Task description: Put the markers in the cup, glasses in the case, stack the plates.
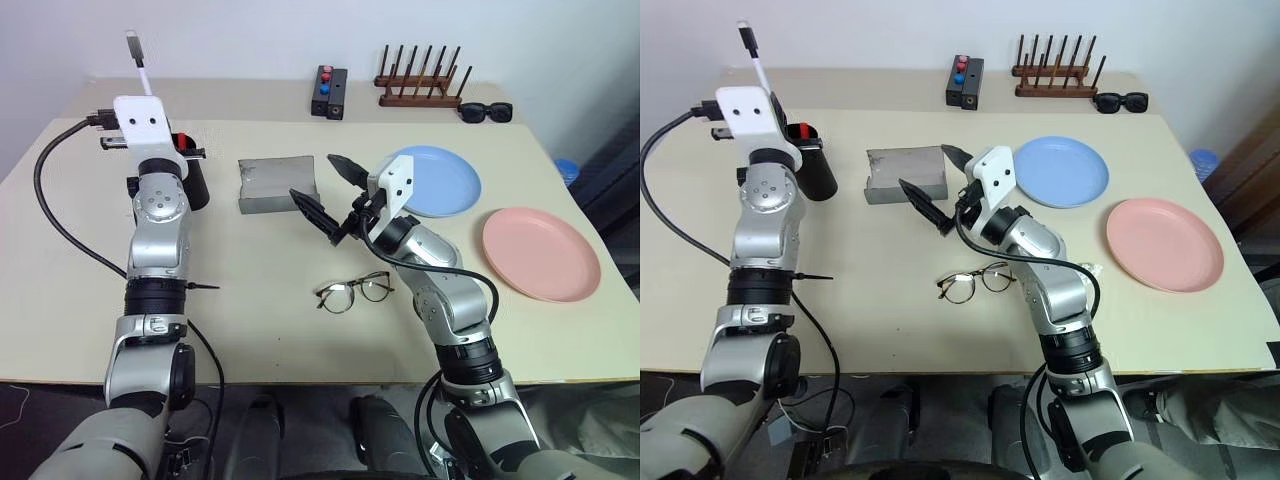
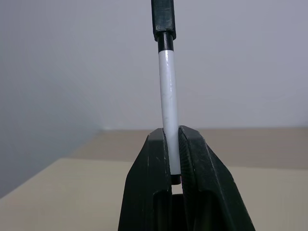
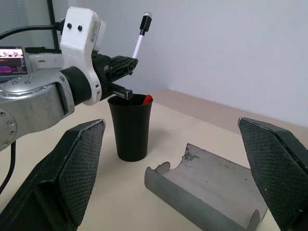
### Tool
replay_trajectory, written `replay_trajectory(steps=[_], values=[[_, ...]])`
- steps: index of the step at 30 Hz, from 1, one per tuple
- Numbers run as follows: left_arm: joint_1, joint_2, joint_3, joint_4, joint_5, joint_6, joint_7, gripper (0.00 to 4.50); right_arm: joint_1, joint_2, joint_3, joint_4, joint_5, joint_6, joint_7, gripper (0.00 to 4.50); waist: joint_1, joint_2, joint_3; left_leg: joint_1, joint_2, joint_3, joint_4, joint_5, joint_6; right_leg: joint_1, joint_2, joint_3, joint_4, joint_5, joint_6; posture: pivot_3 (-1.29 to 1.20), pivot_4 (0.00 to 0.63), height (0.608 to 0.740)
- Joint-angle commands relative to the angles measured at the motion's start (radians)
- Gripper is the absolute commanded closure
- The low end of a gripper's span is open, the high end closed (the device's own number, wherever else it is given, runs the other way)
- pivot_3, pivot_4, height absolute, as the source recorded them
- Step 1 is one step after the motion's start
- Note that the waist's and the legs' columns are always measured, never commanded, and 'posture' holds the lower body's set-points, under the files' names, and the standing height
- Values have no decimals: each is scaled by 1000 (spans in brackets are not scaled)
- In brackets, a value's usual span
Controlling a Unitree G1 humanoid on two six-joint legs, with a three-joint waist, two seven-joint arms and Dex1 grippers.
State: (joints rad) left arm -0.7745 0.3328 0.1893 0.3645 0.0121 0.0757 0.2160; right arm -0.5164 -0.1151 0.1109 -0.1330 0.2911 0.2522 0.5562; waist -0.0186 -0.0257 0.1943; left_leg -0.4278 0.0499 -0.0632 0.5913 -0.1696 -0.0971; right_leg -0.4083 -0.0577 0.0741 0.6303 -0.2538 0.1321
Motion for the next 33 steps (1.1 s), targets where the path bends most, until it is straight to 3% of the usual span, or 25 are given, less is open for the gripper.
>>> replay_trajectory(steps=[1,19,21,33], values=[[16,-3,8,-4,14,-24,9,4462,1,-1,-5,-41,15,-14,1,0,0,0,0,0,0,0,0,0,0,0,0,0,0,0,0,0,150,740],[67,-29,14,1,7,-15,20,4462,-2,-3,7,-31,15,-16,17,0,0,0,0,0,0,0,0,0,0,0,0,0,0,0,0,0,150,740],[72,-31,13,-3,10,-11,25,3715,-1,-4,8,-33,15,-13,17,0,0,0,0,0,0,0,0,0,0,0,0,0,0,0,0,0,150,740],[84,-31,14,-18,22,1,55,3715,2,-1,12,-30,15,-14,17,0,0,0,0,0,0,0,0,0,0,0,0,0,0,0,0,0,150,740]])
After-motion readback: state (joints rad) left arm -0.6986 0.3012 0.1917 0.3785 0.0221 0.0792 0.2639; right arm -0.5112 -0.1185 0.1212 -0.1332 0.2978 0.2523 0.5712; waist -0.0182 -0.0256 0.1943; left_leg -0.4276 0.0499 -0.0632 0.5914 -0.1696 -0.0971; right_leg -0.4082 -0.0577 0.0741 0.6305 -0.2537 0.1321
